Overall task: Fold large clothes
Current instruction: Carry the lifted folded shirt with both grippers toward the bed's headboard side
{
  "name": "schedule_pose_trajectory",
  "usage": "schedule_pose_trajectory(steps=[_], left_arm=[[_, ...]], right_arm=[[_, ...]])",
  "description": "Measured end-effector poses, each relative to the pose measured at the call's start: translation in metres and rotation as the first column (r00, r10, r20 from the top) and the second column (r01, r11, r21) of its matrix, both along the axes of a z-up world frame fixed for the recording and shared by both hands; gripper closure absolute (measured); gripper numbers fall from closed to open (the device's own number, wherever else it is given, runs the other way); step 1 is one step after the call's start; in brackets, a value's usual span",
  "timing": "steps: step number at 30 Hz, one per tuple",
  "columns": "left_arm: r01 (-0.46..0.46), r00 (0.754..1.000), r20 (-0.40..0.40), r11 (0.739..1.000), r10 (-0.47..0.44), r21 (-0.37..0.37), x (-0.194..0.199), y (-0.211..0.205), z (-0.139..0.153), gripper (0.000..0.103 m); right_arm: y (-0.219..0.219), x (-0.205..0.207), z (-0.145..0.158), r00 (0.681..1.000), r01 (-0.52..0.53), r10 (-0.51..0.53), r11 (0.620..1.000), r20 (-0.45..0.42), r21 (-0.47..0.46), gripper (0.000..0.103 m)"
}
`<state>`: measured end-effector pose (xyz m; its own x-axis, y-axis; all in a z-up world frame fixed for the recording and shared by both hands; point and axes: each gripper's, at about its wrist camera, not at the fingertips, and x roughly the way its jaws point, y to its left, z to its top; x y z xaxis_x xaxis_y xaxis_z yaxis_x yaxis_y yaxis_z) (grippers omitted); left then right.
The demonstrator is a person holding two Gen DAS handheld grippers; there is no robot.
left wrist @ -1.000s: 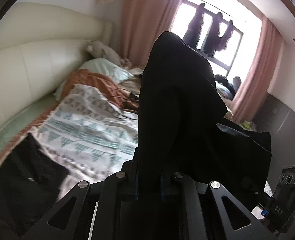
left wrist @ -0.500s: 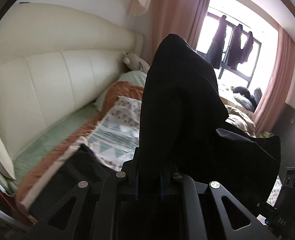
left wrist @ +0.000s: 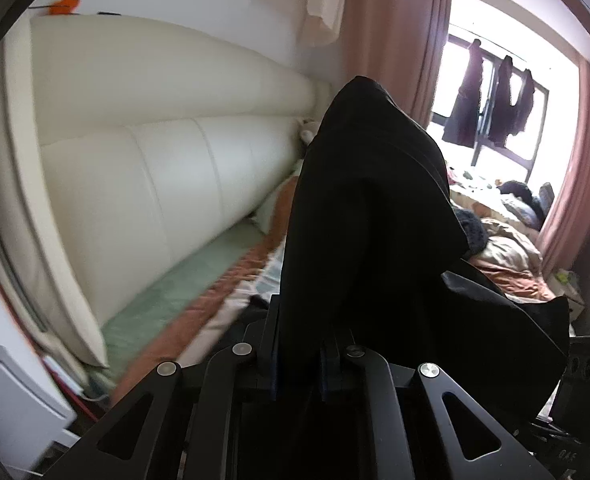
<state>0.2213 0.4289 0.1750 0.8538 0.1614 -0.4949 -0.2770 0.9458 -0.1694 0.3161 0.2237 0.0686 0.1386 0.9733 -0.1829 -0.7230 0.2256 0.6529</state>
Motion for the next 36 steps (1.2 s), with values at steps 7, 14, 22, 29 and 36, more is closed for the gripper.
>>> schedule_pose_trajectory(steps=[7, 14, 22, 29, 36], left_arm=[[-0.073, 0.997, -0.008, 0.997, 0.073, 0.013, -0.011, 0.035, -0.013, 0.090], [-0.101, 0.993, -0.064, 0.995, 0.102, 0.020, 0.022, 0.052, -0.044, 0.090], [-0.118, 0.979, -0.158, 0.991, 0.125, 0.057, 0.092, 0.071, -0.091, 0.090], [-0.133, 0.963, -0.227, 0.990, 0.142, 0.054, 0.145, 0.092, -0.133, 0.089], [-0.218, 0.926, -0.304, 0.975, 0.222, 0.050, 0.150, 0.107, -0.169, 0.060]], right_arm=[[0.049, -0.017, -0.010, 0.992, -0.128, 0.128, 0.992, 0.000, -0.021, 0.091], [0.068, 0.000, -0.035, 0.986, -0.162, 0.161, 0.986, -0.034, -0.026, 0.091], [0.078, 0.057, -0.074, 0.984, -0.145, 0.138, 0.988, -0.110, -0.059, 0.091], [0.086, 0.101, -0.113, 0.983, -0.118, 0.105, 0.990, -0.153, -0.081, 0.091], [0.090, 0.140, -0.178, 0.957, -0.066, 0.035, 0.993, -0.289, -0.098, 0.091]])
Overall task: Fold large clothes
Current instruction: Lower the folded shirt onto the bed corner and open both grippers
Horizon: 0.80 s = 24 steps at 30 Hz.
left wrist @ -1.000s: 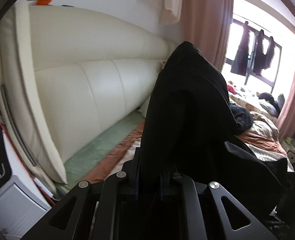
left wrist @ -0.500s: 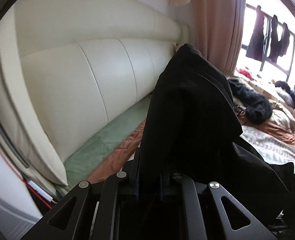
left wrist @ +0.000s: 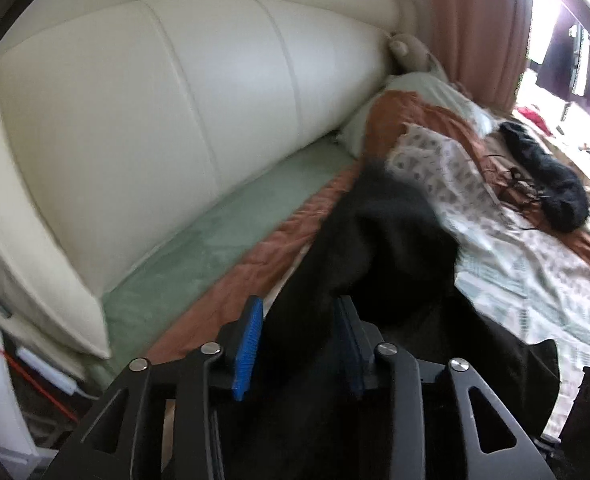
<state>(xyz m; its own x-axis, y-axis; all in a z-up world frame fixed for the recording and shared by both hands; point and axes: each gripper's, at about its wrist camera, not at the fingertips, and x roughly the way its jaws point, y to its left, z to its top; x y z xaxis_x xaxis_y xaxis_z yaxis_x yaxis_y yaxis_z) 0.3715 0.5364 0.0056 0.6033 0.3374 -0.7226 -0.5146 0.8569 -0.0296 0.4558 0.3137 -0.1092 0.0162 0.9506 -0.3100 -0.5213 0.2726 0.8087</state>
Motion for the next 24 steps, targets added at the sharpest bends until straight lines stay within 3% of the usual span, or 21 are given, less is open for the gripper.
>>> schedule_pose_trajectory(steps=[1, 4, 9, 14, 16, 19, 24], left_arm=[[-0.004, 1.000, -0.013, 1.000, 0.004, 0.012, -0.005, 0.001, -0.002, 0.054], [-0.029, 0.999, -0.032, 0.999, 0.030, 0.025, -0.026, 0.009, -0.010, 0.052], [-0.058, 0.997, -0.051, 0.998, 0.060, 0.033, -0.073, 0.014, -0.022, 0.052], [-0.091, 0.995, -0.040, 0.996, 0.091, 0.023, -0.124, 0.013, -0.032, 0.043], [-0.099, 0.994, -0.042, 0.994, 0.101, 0.035, -0.133, 0.011, -0.037, 0.042], [-0.119, 0.992, -0.027, 0.992, 0.120, 0.029, -0.150, 0.014, -0.047, 0.039], [-0.182, 0.983, -0.028, 0.983, 0.183, 0.030, -0.169, 0.023, -0.058, 0.028]], right_arm=[[0.000, 0.003, -0.008, 1.000, 0.008, -0.008, 1.000, -0.012, -0.003, 0.091], [-0.004, 0.015, -0.031, 0.995, 0.024, -0.023, 1.000, -0.093, 0.016, 0.091], [0.000, 0.005, -0.013, 0.999, 0.025, -0.025, 1.000, -0.041, -0.001, 0.091], [0.000, 0.019, -0.032, 0.996, 0.049, -0.051, 0.999, -0.076, -0.023, 0.086], [-0.003, 0.020, -0.038, 0.994, 0.054, -0.056, 0.998, -0.097, -0.022, 0.085], [-0.010, 0.019, -0.039, 0.992, 0.085, -0.089, 0.995, -0.088, -0.052, 0.075], [-0.033, 0.024, -0.033, 0.984, 0.158, -0.164, 0.983, -0.066, -0.090, 0.074]])
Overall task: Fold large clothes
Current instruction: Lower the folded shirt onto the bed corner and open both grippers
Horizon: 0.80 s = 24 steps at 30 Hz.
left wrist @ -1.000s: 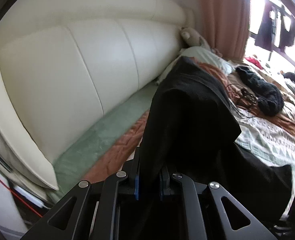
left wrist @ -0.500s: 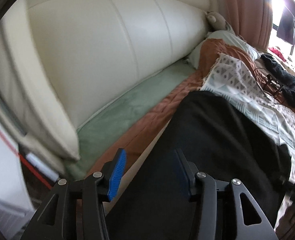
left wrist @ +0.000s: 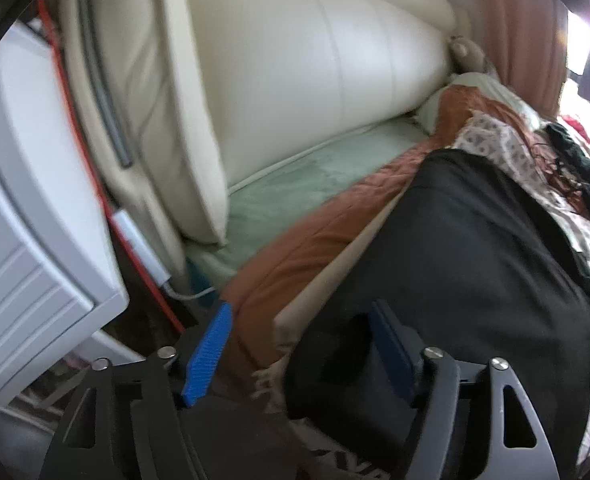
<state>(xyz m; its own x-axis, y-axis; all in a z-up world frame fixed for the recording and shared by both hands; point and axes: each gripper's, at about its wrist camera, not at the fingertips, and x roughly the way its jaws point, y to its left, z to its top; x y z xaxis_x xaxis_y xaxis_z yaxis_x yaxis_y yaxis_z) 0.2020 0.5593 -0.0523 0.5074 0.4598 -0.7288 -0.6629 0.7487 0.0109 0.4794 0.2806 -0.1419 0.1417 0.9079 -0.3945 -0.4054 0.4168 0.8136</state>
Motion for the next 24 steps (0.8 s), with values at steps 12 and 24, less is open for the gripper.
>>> schedule_pose_trajectory(steps=[12, 24], left_arm=[[0.009, 1.000, -0.003, 1.000, -0.009, -0.003, -0.015, -0.031, 0.014, 0.028], [0.106, 0.987, 0.130, 0.993, -0.098, -0.054, -0.030, -0.097, 0.043, 0.007]], right_arm=[[-0.051, -0.013, 0.034, 0.986, 0.080, -0.053, 0.982, 0.157, -0.170, 0.064], [-0.107, -0.046, 0.066, 0.965, 0.156, -0.079, 0.939, 0.249, -0.307, 0.016]])
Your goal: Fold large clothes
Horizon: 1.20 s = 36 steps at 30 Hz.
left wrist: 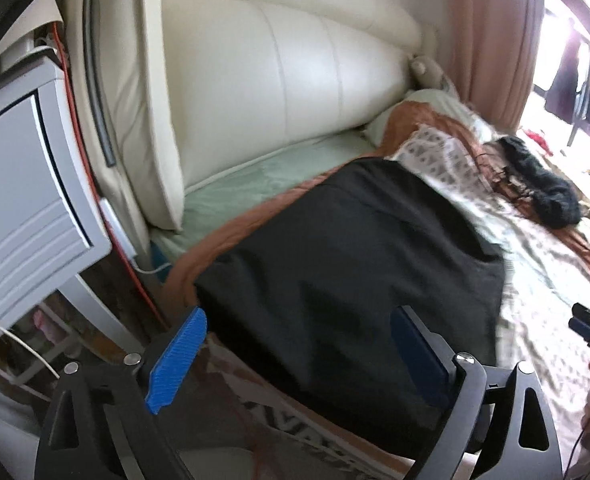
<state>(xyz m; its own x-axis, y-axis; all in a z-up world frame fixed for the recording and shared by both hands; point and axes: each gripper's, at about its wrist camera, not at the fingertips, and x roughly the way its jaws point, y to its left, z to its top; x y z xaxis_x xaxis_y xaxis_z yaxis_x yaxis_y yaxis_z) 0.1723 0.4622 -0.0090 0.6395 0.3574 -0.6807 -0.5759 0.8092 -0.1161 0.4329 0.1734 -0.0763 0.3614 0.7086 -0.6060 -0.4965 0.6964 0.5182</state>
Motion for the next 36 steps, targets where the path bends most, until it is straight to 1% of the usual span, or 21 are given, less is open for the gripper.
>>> schedule_pose_trajectory(steps=[3, 6, 8, 15, 20, 24, 29, 33, 36], left_arm=[[0.030, 0.999, 0.041, 0.999, -0.029, -0.021, -0.004, -0.020, 0.004, 0.005], [0.064, 0.996, 0.069, 0.997, -0.061, -0.039, -0.007, -0.038, 0.004, 0.003], [0.094, 0.992, 0.084, 0.995, -0.090, -0.045, -0.009, -0.053, 0.003, 0.003], [0.182, 0.976, 0.127, 0.982, -0.176, -0.040, -0.018, -0.096, 0.004, 0.003], [0.259, 0.958, 0.128, 0.966, -0.255, -0.016, -0.029, -0.131, 0.004, 0.003], [0.302, 0.945, 0.127, 0.953, -0.300, 0.009, -0.038, -0.154, 0.005, 0.003], [0.350, 0.924, 0.149, 0.936, -0.351, 0.036, -0.060, -0.185, 0.009, 0.003], [0.373, 0.914, 0.152, 0.926, -0.377, 0.053, -0.078, -0.207, 0.011, 0.003], [0.403, 0.899, 0.157, 0.912, -0.410, 0.073, -0.097, -0.225, 0.014, 0.003]], right_arm=[[-0.020, -0.013, 0.010, 0.999, 0.026, -0.026, 0.999, 0.031, -0.029, 0.007], [-0.039, -0.026, 0.018, 0.997, 0.053, -0.049, 0.996, 0.064, -0.065, 0.001], [-0.055, -0.037, 0.023, 0.994, 0.073, -0.065, 0.993, 0.090, -0.089, 0.001], [-0.101, -0.071, 0.038, 0.981, 0.137, -0.118, 0.983, 0.152, -0.122, 0.001], [-0.134, -0.096, 0.048, 0.970, 0.185, -0.162, 0.975, 0.182, -0.119, 0.001], [-0.156, -0.118, 0.054, 0.961, 0.214, -0.186, 0.969, 0.204, -0.126, 0.001], [-0.181, -0.148, 0.060, 0.951, 0.245, -0.208, 0.958, 0.227, -0.149, 0.001], [-0.203, -0.182, 0.067, 0.932, 0.287, -0.235, 0.944, 0.274, -0.165, 0.001], [-0.221, -0.205, 0.069, 0.923, 0.312, -0.258, 0.936, 0.286, -0.162, 0.001]])
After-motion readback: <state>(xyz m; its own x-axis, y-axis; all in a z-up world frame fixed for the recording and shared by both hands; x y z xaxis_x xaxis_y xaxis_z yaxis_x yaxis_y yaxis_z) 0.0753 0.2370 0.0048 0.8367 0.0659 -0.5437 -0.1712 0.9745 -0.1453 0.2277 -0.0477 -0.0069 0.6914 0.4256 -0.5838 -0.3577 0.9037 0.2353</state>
